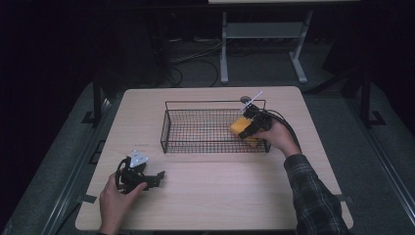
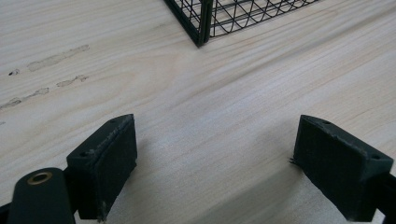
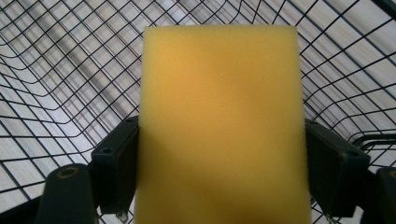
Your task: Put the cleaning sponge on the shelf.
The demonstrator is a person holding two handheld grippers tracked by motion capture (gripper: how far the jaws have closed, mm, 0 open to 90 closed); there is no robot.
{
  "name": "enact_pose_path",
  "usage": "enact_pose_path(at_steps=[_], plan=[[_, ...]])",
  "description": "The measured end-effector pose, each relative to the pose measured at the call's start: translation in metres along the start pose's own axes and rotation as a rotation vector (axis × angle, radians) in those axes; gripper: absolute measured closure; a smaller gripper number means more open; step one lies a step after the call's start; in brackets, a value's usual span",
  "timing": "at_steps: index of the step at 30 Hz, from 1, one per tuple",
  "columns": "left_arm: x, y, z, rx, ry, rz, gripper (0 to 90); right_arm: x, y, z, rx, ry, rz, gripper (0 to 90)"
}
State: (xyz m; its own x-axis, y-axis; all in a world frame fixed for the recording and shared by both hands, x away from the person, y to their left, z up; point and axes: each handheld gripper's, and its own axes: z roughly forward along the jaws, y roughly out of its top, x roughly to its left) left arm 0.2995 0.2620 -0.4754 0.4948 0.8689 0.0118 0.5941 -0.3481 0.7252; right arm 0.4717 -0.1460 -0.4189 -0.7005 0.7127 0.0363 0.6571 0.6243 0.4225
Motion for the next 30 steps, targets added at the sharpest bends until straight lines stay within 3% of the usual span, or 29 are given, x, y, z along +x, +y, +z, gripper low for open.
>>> enact_pose_path(at_steps=[13, 25, 30], plan=[[0.000, 0.000, 0.000, 0.000, 0.000, 0.000, 12.6, 0.001, 0.000, -0.004, -0.006, 0.010, 0.001, 19.2], [0.000, 0.000, 0.000, 0.000, 0.000, 0.001, 12.6, 0.001, -0.004, -0.041, -0.081, 0.005, 0.026, 16.2], [0.000, 0.000, 0.000, 0.000, 0.000, 0.001, 12.6, 0.003, -0.014, -0.060, -0.120, -0.010, 0.035, 13.5]])
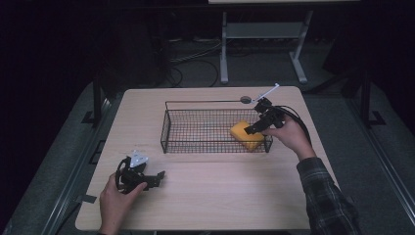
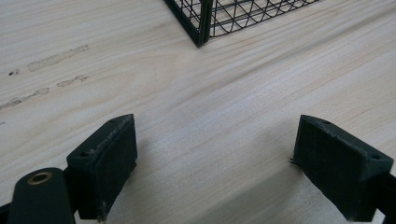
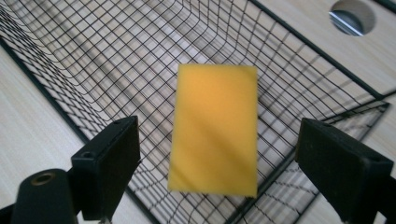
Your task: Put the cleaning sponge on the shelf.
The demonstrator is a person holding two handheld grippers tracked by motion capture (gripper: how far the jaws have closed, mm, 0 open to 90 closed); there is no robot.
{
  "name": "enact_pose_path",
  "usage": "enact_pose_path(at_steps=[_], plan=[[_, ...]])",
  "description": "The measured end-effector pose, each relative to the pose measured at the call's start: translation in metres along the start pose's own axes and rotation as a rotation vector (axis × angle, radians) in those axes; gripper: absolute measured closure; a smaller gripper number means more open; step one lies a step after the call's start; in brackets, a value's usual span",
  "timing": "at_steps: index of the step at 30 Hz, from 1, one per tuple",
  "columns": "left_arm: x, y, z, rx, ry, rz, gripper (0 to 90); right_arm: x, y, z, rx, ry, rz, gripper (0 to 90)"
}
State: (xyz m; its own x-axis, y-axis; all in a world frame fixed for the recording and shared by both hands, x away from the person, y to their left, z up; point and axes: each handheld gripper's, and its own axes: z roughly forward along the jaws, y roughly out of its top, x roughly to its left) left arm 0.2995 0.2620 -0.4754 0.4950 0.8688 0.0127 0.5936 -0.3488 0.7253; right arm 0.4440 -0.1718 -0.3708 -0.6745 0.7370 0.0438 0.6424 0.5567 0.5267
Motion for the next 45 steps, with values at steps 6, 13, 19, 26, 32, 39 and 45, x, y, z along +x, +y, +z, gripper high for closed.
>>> enact_pose_path(at_steps=[6, 13, 19, 26, 32, 39, 45], plan=[[0.000, 0.000, 0.000, 0.000, 0.000, 0.000, 12.6, 0.000, -0.020, -0.021, -0.054, -0.005, 0.019, 11.9], [0.000, 0.000, 0.000, 0.000, 0.000, -0.001, 12.6, 0.001, -0.047, -0.037, -0.092, -0.015, 0.028, 11.2], [0.000, 0.000, 0.000, 0.000, 0.000, 0.000, 12.6, 0.003, -0.079, -0.051, -0.141, -0.009, 0.051, 9.9], [0.000, 0.000, 0.000, 0.000, 0.000, 0.000, 12.6, 0.009, -0.129, -0.052, -0.161, -0.032, 0.076, 7.3], [0.000, 0.000, 0.000, -0.002, 0.000, 0.000, 12.6, 0.013, -0.165, -0.040, -0.151, -0.048, 0.089, 2.9], [0.000, 0.000, 0.000, -0.003, 0.000, 0.000, 12.6, 0.019, -0.191, -0.036, -0.180, -0.083, 0.113, 2.8], [0.000, 0.000, 0.000, -0.002, 0.002, 0.002, 12.6, 0.025, -0.215, -0.027, -0.221, -0.110, 0.133, 2.8]])
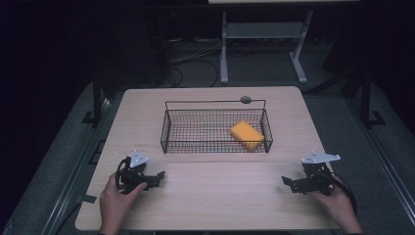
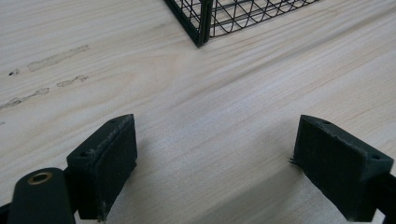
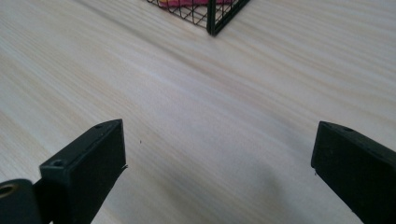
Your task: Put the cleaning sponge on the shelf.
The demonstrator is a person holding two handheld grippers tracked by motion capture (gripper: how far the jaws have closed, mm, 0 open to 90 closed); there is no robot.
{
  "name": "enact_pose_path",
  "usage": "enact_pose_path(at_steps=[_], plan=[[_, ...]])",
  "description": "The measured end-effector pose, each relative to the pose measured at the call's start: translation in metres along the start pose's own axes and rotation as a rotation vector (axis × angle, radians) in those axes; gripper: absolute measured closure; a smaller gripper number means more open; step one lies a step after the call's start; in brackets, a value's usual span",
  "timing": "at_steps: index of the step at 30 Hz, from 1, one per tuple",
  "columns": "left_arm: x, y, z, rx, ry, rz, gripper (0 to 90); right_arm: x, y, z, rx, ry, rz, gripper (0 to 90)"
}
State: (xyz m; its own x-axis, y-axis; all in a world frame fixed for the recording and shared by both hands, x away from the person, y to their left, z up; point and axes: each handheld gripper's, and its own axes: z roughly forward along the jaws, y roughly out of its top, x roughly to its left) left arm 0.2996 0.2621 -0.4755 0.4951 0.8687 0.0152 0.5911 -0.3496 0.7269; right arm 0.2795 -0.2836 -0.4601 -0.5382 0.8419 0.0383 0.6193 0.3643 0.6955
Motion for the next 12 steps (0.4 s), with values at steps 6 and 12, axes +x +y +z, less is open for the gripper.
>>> enact_pose_path(at_steps=[6, 12], plan=[[0.000, 0.000, 0.000, 0.000, 0.000, 0.000, 12.6, 0.001, -0.011, 0.007, 0.020, -0.026, -0.015, 2.9], [0.000, 0.000, 0.000, 0.000, 0.000, 0.000, 12.7, 0.001, -0.015, 0.012, 0.035, -0.025, -0.012, 2.7]])
